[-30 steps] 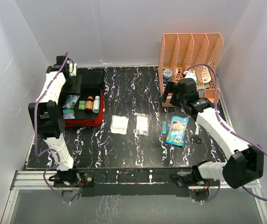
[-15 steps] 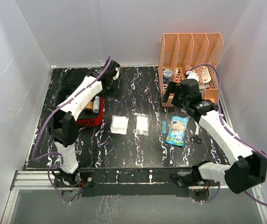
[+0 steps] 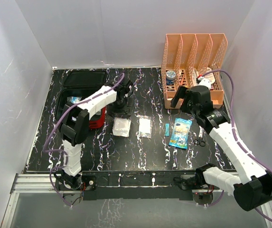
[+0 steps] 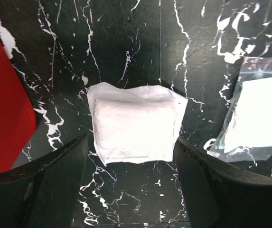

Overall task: Organize the medicine kit
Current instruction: Pick up the medical item at the center of the board.

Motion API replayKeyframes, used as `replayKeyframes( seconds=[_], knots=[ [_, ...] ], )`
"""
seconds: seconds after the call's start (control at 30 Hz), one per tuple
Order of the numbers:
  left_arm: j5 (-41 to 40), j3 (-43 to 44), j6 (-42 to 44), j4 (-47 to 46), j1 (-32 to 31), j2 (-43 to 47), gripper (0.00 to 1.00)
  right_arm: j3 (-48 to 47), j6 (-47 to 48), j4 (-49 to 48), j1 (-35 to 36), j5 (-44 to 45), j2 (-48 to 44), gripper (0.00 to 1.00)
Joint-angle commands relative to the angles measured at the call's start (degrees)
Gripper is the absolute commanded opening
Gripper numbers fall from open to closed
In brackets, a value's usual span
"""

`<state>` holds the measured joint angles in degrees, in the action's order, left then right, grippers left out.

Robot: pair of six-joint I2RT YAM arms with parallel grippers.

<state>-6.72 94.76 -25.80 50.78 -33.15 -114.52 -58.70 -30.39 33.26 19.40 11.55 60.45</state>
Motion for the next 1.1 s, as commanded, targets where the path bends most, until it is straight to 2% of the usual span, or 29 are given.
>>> replayKeyframes(
  seconds=[0.0, 0.23, 0.37, 0.57, 0.73, 0.9, 1.07],
  knots=[
    [3.0, -1.3, -3.0, 0.5, 0.2, -1.1, 0.71, 0.6, -1.5, 0.9, 0.1, 2.3, -2.6, 0.98],
    [5.5, -5.3, -3.9, -1.9, 0.7, -2.9, 0.67, 0.7, -1.9, 3.2, 0.1, 3.6, -3.8, 0.98],
    [6.7, -6.6, -3.8, -2.9, 1.2, -3.7, 0.59, 0.6, -2.1, 4.4, 0.1, 4.2, -4.3, 0.98],
    [7.4, -7.7, -3.7, -3.9, 1.4, -4.3, 0.33, 0.7, -2.5, 5.4, 0.1, 4.9, -5.0, 0.98],
    [6.5, -6.3, -2.4, -3.3, 1.5, -3.9, 0.00, 0.6, -2.7, 5.3, 0.1, 4.9, -4.8, 0.98],
    [5.6, 0.2, 1.4, 0.7, 1.6, -2.4, 0.00, 1.0, -2.5, 4.0, 0.1, 4.6, -4.4, 0.98],
    [4.5, 16.7, 8.4, 7.0, 4.0, -3.6, 0.00, 1.5, -1.9, 1.7, 0.1, 3.7, -3.1, 0.98]
  ],
)
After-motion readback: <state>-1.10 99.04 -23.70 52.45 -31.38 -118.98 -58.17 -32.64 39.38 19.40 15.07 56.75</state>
